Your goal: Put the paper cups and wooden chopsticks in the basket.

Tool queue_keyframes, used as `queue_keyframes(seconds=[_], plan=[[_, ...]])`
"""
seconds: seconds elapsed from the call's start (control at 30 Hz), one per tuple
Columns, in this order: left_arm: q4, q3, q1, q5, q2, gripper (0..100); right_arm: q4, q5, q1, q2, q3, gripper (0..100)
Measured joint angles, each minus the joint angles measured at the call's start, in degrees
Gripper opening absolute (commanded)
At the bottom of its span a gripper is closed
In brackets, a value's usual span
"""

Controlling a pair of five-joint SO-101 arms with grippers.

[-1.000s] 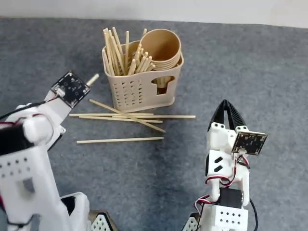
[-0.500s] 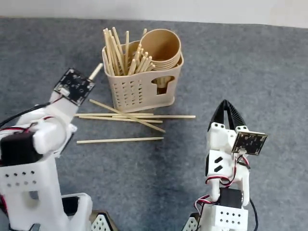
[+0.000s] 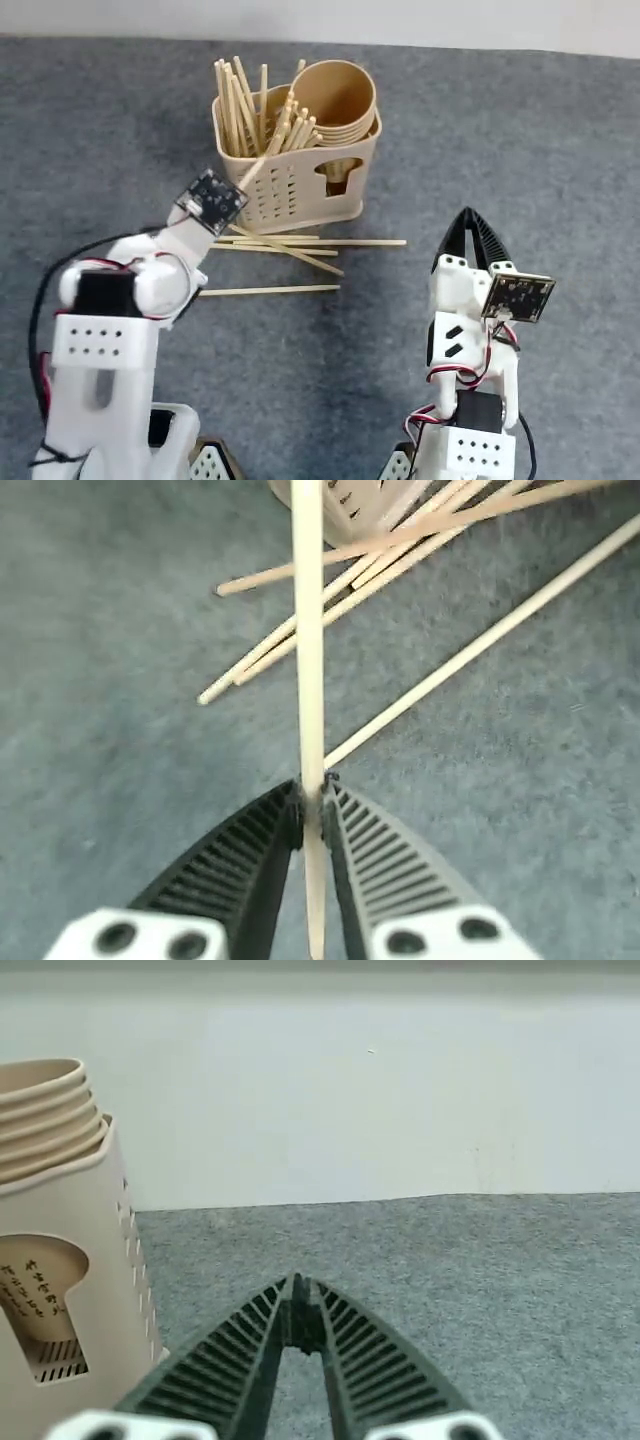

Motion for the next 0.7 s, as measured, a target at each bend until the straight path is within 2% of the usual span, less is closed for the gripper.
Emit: queue_keyframes(seconds=[0.2,0.33,0.5,0.7], plan=[[-8.4,8.4,0.3,0.0,0.0,1,0.0,0.0,0.0,0.0,0.0,0.6],[-9.7,9.5,0.3,0.0,0.0,1,0.0,0.0,0.0,0.0,0.0,0.6],[-2.3,2.8,0.2,0.9,-1.7,1,0.0,0.0,0.0,0.0,0.0,0.6],[3.9,-7.8,0.5,6.7,-6.7,1,0.0,0.0,0.0,0.0,0.0,0.6]])
